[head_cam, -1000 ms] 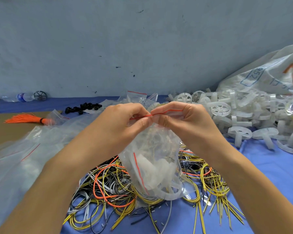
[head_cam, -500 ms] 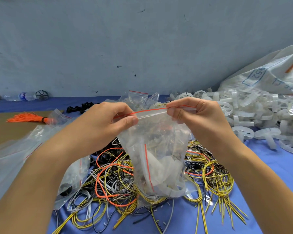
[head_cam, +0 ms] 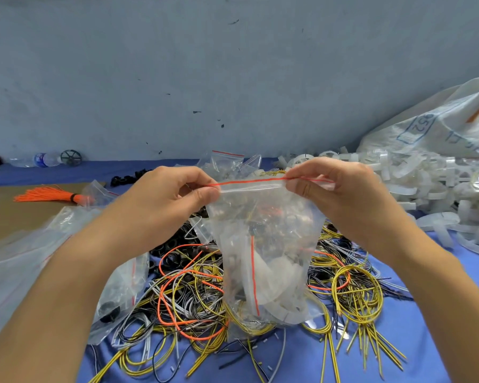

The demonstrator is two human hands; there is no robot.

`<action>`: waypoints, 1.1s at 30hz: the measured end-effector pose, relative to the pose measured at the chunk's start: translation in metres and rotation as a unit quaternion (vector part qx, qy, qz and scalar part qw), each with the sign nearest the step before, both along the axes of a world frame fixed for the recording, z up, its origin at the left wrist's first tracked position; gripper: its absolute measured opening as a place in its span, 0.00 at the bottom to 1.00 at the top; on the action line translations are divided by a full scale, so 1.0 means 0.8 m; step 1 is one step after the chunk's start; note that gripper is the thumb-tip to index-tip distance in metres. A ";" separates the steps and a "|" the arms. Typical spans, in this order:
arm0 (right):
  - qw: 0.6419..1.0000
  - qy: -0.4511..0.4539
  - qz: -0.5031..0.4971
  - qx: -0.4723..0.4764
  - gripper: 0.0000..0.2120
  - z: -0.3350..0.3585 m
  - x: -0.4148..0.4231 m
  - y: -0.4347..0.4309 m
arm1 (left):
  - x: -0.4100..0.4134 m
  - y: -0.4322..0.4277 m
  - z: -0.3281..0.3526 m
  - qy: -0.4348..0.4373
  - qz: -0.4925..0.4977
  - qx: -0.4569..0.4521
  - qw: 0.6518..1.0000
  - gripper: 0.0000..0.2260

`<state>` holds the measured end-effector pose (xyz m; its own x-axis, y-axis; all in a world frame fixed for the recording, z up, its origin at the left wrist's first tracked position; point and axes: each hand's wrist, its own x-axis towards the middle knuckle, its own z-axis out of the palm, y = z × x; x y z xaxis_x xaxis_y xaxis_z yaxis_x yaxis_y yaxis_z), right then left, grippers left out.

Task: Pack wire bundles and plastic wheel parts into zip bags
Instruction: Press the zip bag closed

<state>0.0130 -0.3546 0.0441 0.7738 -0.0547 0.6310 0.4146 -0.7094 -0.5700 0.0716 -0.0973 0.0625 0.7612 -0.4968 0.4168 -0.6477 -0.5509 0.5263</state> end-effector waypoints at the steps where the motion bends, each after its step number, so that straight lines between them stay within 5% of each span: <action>1: 1.000 -0.008 -0.006 -0.027 0.04 0.003 -0.002 0.001 | -0.001 0.000 0.001 0.000 -0.004 -0.006 1.000 0.07; 13: 0.985 0.028 -0.058 -0.158 0.07 0.019 -0.016 0.011 | -0.007 -0.006 0.006 0.021 -0.030 -0.061 0.997 0.04; 19: 0.978 0.056 -0.004 -0.199 0.23 0.025 -0.023 0.033 | -0.019 -0.021 0.009 0.009 -0.066 -0.089 0.994 0.04; 25: 0.985 0.011 0.030 -0.172 0.11 0.022 -0.019 0.045 | -0.028 -0.028 0.010 0.017 -0.097 -0.094 0.991 0.07; 33: 0.987 -0.017 0.012 -0.159 0.08 0.015 -0.017 0.048 | -0.028 -0.032 0.008 0.043 -0.097 -0.072 0.992 0.11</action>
<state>-0.0003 -0.3161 0.0559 0.7500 0.1679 0.6398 0.4489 -0.8397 -0.3057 0.0492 -0.1229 0.0686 0.6928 -0.5775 0.4319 -0.6838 -0.3357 0.6479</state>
